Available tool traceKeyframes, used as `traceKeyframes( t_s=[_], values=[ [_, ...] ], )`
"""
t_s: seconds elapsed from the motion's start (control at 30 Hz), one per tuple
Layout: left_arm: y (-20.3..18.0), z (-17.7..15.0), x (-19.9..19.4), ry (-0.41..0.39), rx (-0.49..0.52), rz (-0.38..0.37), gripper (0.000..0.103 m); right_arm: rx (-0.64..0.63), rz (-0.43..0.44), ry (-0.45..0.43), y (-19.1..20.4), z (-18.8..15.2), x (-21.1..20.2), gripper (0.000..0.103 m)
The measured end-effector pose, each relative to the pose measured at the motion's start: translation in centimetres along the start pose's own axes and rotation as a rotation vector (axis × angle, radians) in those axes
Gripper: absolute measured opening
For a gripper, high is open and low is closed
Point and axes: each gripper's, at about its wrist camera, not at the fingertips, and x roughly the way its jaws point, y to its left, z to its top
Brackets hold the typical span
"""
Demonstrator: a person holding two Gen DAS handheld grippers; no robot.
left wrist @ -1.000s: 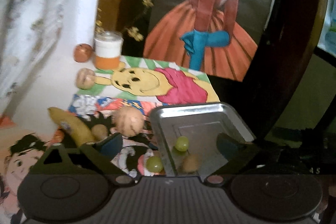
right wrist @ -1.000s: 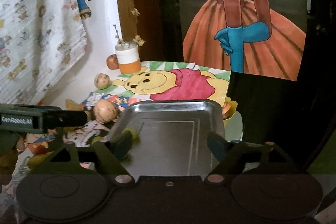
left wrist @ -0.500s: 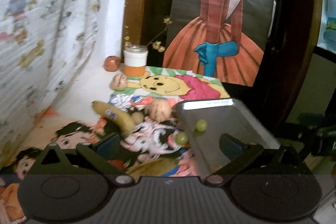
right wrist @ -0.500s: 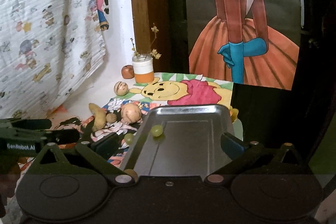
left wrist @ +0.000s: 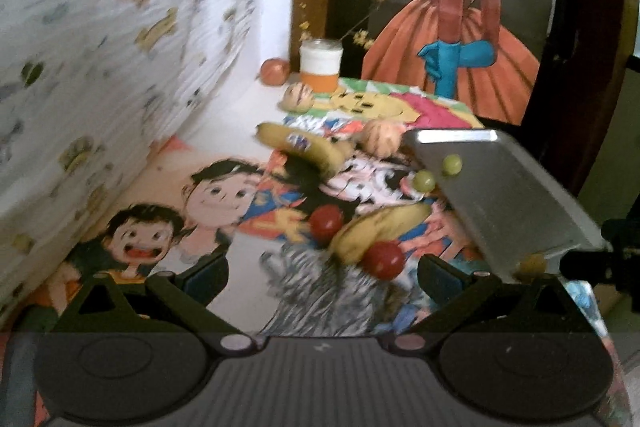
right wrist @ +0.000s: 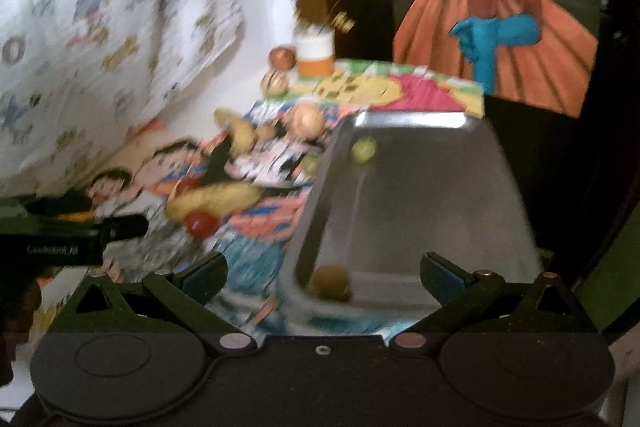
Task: Organize fruits
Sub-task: 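Move both grippers back from the tray toward the bananas and tomatoes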
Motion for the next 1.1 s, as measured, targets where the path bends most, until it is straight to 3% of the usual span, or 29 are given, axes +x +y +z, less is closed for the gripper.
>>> traceKeyframes(
  t_s=[0.27, 0.53, 0.73, 0.93, 1.1],
  values=[
    [3.4, -1.6, -0.1, 0.062, -0.042, 0.055, 0.103, -0.113, 0.036, 0.093, 3.3, -0.8, 1.6, 0.102],
    [5.1, -1.1, 0.3, 0.078, -0.035, 0.116, 0.103, -0.235, 0.072, 0.146, 5.7, -0.5, 3.6, 0.102],
    [6.1, 0.6, 1.1, 0.072, -0.03, 0.136, 0.103, -0.252, 0.134, 0.092, 6.9, 1.3, 4.8, 0.102],
    [6.8, 2.3, 3.0, 0.087, -0.074, 0.095, 0.103, -0.359, 0.096, -0.004, 8.5, 0.9, 5.7, 0.102],
    [6.6, 3.3, 5.1, 0.109, -0.074, 0.042, 0.103, -0.325, 0.137, -0.021, 8.0, 1.1, 6.9, 0.102]
  ],
)
